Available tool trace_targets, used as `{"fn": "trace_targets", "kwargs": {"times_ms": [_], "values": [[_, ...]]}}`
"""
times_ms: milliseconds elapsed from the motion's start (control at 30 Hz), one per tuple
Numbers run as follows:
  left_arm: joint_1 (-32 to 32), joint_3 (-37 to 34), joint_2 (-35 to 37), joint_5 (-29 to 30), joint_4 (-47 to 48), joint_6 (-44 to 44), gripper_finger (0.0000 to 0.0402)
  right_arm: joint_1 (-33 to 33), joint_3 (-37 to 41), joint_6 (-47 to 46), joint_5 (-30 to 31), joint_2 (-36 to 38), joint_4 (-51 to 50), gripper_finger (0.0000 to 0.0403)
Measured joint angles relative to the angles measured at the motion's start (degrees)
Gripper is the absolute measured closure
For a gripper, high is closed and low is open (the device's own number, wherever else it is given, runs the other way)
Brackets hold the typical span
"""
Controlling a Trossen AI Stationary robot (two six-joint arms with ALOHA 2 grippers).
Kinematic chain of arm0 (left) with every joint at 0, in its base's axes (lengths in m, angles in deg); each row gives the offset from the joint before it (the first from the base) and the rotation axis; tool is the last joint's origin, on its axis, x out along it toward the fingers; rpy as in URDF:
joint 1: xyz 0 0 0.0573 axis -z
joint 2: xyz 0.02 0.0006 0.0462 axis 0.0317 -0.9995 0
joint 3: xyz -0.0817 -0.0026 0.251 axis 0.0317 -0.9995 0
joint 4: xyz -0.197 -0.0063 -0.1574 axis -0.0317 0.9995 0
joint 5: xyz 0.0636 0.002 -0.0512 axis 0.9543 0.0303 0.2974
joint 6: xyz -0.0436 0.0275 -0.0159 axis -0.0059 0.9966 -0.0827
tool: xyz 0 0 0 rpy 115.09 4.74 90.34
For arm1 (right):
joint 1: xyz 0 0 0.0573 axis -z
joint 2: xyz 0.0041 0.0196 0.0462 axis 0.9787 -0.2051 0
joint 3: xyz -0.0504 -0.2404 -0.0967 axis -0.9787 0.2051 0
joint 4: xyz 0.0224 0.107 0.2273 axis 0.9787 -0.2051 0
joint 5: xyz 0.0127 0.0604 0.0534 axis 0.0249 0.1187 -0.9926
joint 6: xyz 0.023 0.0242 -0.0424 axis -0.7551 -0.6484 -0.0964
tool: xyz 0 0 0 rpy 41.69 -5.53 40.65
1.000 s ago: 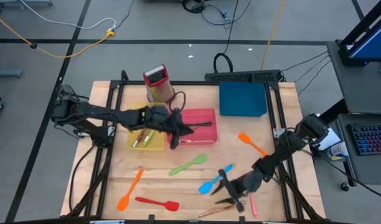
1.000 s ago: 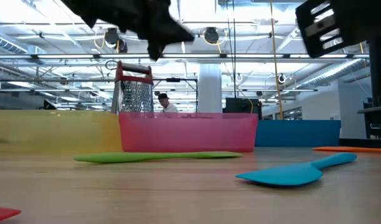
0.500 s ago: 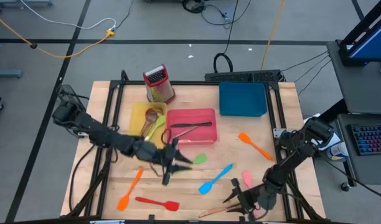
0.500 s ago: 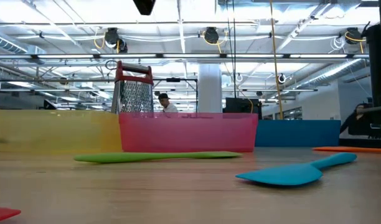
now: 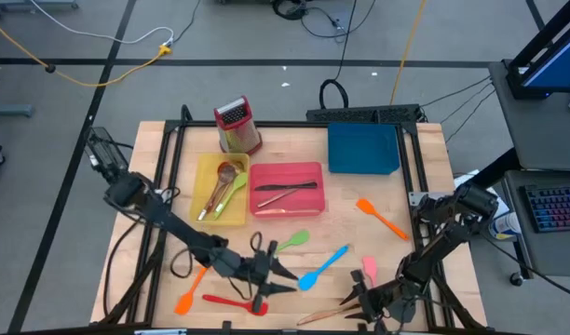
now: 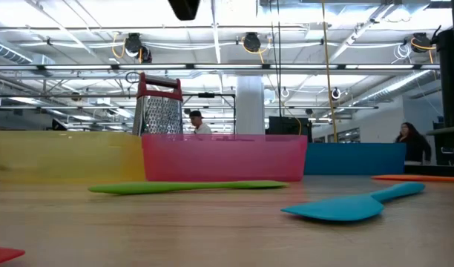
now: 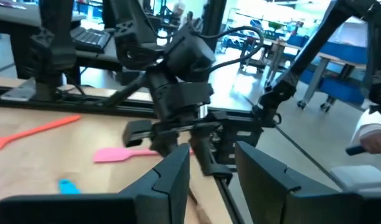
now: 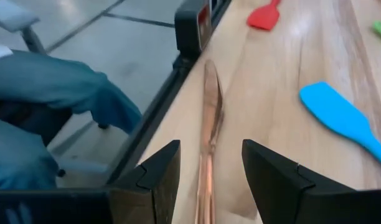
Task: Pick & Place Kitchen Items
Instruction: Put the gold table knife into the pink bin
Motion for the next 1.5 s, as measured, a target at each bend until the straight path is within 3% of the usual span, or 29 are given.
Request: {"fn": "trace_targets", "kwargs": {"times_ms": [333,467,800,1000,1300,1500], "values": [[0.3,9.36,-7.16,0.46,1.01,1.99,0.0268,0.0,0.02,-0.94,1.04,-4.58,1.29,0.0236],[0.23,10.29,-7.5,0.37,0.97,2.19,0.0268,0.0,0.02,-2.61,-1.74,-6.52,1.34,0.0236],[-0.16,10.25,-7.59,0.32,2.96,0.62,0.0268,-0.04,-0.07,-1.89,-0.92,-8.96,1.99,0.0241],[-0.23,10.25,-7.59,0.15,2.98,-0.24,0.0268,0.04,-0.04,-0.68,-1.34,-9.05,1.89,0.0279],[-0.21,10.25,-7.59,0.15,2.9,-1.09,0.0268,1.22,2.91,0.53,-1.69,-9.05,3.51,0.0368],[-0.21,10.23,-7.59,-0.24,5.91,-2.66,0.0268,2.51,4.65,2.2,-1.42,-9.12,8.09,0.037]]}}
